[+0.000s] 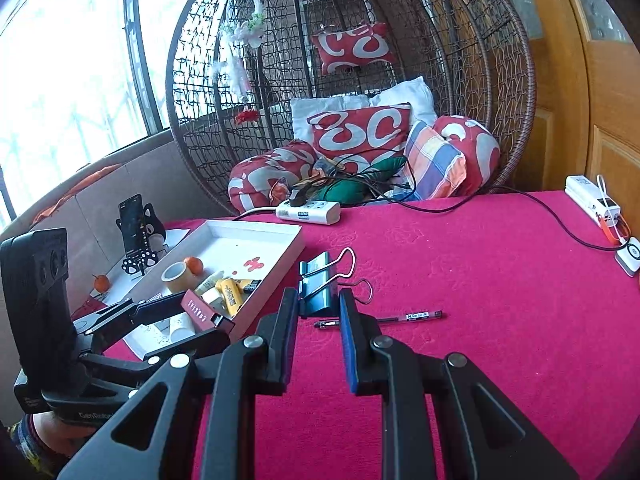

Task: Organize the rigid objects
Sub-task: 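Carry the red stick in the left tool while the right tool carries the binder clip to the tray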

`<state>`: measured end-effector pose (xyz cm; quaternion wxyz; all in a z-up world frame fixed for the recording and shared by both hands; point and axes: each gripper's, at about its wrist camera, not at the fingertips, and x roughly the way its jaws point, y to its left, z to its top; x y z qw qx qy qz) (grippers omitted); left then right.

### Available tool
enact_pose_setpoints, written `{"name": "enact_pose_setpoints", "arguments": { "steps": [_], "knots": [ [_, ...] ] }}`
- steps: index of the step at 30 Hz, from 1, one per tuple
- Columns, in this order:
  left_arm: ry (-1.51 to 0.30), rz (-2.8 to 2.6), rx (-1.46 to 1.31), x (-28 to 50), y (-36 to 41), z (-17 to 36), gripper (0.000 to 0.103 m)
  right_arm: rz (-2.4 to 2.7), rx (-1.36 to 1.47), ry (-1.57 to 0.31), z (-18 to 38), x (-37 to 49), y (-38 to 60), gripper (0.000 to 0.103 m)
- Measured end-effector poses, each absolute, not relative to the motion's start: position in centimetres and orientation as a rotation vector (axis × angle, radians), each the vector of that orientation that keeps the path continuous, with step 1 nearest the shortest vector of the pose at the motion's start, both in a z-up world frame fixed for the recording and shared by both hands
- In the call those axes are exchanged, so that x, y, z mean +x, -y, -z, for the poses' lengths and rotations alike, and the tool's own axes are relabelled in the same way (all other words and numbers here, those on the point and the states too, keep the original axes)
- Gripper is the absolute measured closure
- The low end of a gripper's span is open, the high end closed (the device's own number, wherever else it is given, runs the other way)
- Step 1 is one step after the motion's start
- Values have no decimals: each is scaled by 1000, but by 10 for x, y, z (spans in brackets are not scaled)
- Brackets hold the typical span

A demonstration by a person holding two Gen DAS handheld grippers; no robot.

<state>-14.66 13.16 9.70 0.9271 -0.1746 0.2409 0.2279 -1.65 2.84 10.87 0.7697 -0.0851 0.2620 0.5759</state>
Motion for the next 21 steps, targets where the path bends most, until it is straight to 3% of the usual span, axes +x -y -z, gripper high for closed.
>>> {"name": "enact_pose_setpoints", "arguments": {
  "steps": [21],
  "knots": [
    [-449,-511,-409,-175,-154,-98,21,-1308,-229,-565,-111,-41,-50,84]
  ]
}}
